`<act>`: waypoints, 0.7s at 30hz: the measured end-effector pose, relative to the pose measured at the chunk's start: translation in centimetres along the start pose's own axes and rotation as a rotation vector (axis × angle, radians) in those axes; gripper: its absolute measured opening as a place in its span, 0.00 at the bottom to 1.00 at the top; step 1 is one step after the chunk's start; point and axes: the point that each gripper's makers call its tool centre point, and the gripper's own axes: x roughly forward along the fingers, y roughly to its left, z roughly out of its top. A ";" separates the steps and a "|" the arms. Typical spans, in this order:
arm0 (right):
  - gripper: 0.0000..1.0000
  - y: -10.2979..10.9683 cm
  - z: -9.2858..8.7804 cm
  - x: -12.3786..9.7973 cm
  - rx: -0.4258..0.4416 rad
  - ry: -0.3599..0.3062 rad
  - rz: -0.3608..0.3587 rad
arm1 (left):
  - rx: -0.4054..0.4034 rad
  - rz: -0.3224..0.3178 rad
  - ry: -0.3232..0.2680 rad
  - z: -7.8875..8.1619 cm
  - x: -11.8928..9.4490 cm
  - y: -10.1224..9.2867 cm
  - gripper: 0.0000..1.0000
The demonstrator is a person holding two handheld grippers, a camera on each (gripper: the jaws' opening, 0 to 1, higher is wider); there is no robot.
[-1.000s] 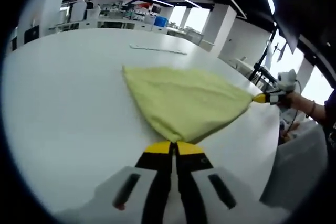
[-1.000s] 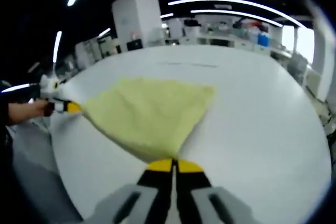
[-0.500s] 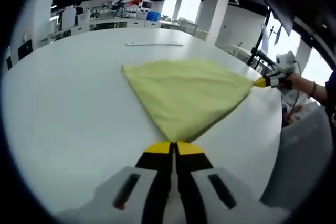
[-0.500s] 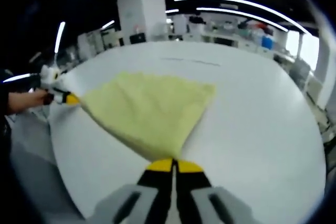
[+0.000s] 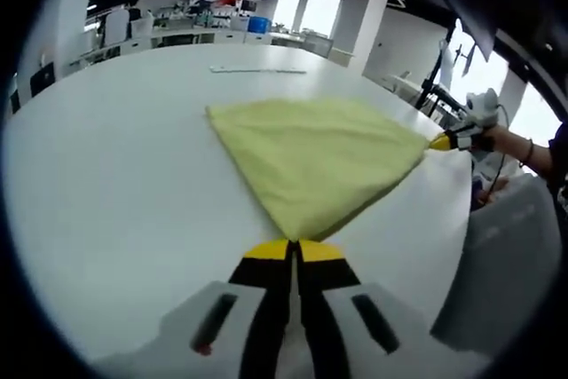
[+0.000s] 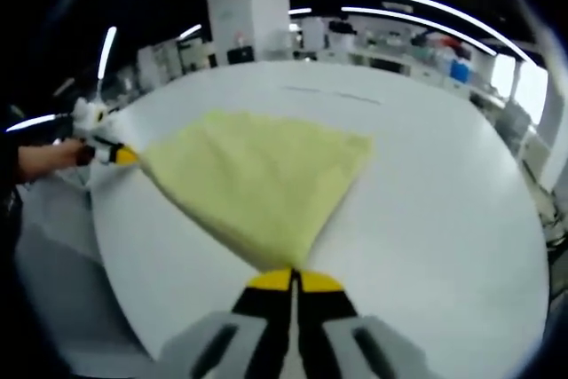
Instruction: Fold the garment on the visible template until the final outline fits inside the template.
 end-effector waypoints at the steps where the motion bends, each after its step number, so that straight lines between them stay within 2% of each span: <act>1: 0.00 0.0 -0.1 -0.1 -0.002 0.001 0.001 | 0.000 -0.001 0.003 -0.1 -0.1 -0.1 0.00; 5: 0.00 0.2 -0.4 -0.2 -0.016 0.010 0.000 | 0.008 -0.003 0.018 -0.4 -0.3 -0.1 0.00; 12: 0.00 0.4 -0.9 -0.3 -0.039 0.023 0.001 | 0.046 0.041 0.041 -0.9 -0.3 -0.3 0.00; 18: 0.00 0.3 -0.9 -0.3 -0.031 0.020 -0.004 | 0.019 0.045 0.041 -1.0 -0.4 -0.4 0.00; 21: 0.00 0.4 -0.9 -0.2 -0.014 0.016 -0.001 | -0.027 0.042 0.037 -1.1 -0.4 -0.3 0.00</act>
